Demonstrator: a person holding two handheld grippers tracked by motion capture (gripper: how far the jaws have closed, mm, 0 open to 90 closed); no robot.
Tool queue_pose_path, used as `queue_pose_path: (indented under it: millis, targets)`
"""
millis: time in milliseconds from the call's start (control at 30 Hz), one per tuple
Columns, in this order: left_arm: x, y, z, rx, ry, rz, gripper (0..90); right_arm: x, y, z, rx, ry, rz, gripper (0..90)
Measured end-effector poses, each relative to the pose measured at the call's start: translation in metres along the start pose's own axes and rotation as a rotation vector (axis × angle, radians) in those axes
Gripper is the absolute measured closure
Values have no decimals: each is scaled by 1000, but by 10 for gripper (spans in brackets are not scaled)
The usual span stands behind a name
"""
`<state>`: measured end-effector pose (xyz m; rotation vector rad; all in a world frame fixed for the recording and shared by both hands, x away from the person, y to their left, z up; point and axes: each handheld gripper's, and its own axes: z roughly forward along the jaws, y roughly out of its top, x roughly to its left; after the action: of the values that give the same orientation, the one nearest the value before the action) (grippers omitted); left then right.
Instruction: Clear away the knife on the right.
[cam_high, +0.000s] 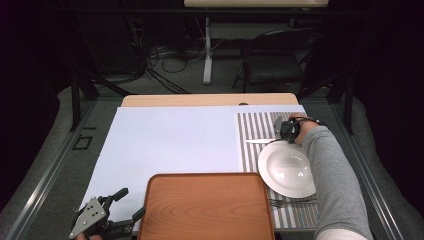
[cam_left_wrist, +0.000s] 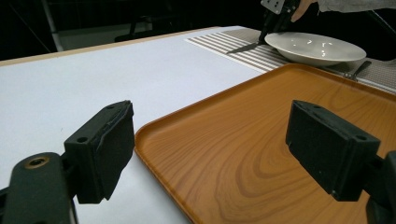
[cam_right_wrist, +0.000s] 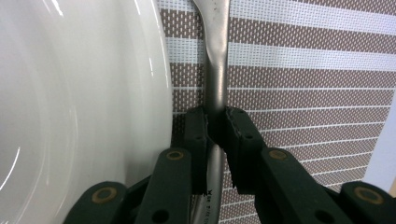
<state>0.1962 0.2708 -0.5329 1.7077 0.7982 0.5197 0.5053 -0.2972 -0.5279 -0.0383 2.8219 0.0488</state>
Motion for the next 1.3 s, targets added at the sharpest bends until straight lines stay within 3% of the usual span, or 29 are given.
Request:
queue_pose_path:
  millis: [133,167,267,333,533,567,767,967,1033,1167,1200,1267,1300]
  targets:
    - [1,0,0,2,2,-3,158,-1,-1,-1,-1,-2,-14,795]
    - [1,-1,0,1,3,-4,158,1,-2,-2,4,-2,5,796]
    - [1,-1,0,1,3,-6,158,2,-2,0,-18,-17,8,796]
    - [1,0,0,1,3,-4,158,2,-1,-1,2,-19,5,796]
    - [1,-1,0,4,-1,-7,158,2,-2,-2,-1,-17,1,796]
    - [1,-1,0,4,0,-7,158,2,-3,-1,-20,-27,3,796]
    - [1,-1,0,3,1,-10,158,3,-4,-4,-9,-24,11,796]
    - [2,-1,0,4,0,-12,158,3,-5,-10,-15,-52,23,796]
    - [2,-1,0,4,0,-12,158,4,-6,-9,-64,-86,25,796]
    - [2,-1,0,3,0,-11,158,4,-3,-18,-11,-80,26,796]
    - [2,-1,0,3,-1,-11,158,2,-1,-25,73,-42,16,796]
    - [1,0,0,2,-2,-10,158,2,1,-31,104,-45,9,796]
    - [1,0,0,2,0,-10,158,6,-4,-19,-85,-130,24,796]
